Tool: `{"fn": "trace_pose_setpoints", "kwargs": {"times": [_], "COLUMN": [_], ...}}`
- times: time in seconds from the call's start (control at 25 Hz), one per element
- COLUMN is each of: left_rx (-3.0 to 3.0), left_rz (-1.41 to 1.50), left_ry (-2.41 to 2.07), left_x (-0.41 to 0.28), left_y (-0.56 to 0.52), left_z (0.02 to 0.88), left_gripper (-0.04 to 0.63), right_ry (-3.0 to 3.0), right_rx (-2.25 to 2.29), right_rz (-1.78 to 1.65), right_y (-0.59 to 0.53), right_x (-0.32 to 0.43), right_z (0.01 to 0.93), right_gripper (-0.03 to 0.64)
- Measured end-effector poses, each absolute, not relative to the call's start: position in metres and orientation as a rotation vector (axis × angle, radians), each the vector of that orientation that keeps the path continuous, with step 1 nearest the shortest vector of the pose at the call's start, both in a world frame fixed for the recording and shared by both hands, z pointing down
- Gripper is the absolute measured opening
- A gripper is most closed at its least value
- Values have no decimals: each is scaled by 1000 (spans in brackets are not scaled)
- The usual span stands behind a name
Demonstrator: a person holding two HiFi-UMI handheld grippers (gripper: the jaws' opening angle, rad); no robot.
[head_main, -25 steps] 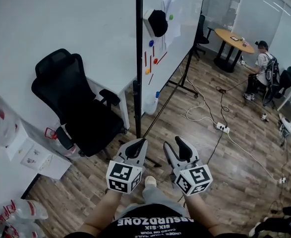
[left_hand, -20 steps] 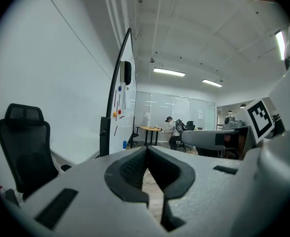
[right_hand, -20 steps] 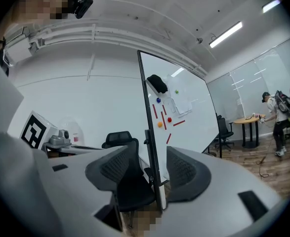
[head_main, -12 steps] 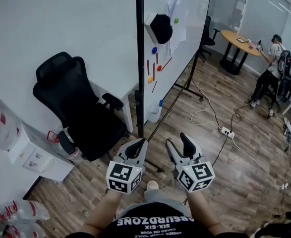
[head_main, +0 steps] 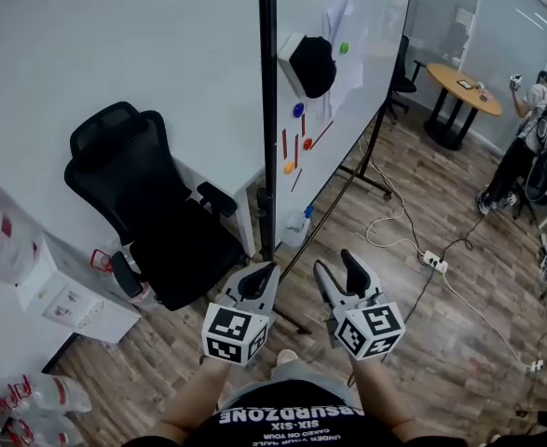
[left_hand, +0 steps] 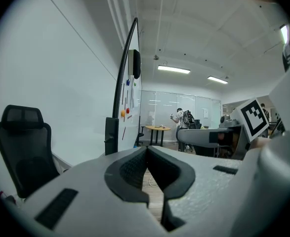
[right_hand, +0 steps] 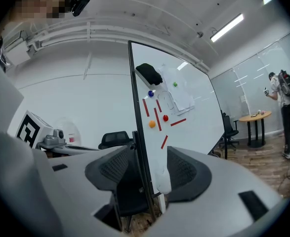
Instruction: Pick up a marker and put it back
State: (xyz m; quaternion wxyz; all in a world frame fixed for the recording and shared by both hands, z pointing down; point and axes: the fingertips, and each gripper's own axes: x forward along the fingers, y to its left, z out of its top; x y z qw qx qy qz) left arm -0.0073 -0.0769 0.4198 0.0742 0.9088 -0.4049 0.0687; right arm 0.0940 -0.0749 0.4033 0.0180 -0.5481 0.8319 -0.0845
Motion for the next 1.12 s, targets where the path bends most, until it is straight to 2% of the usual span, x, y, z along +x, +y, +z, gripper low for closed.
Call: {"fn": "trace_pose_setpoints", "kwargs": {"times": [1.12], "left_rx": [2668], "left_rz": [227], "left_ry": [-1300], "left_x": [6], "left_y": [-147], "left_z": [439], "left_gripper": [8], "right_ry": [2678], "right_rx": [-1598], "right_rz": [-276], "right_y": [-179], "right_x": [104], "right_z": [423], "right_gripper": [219]}}
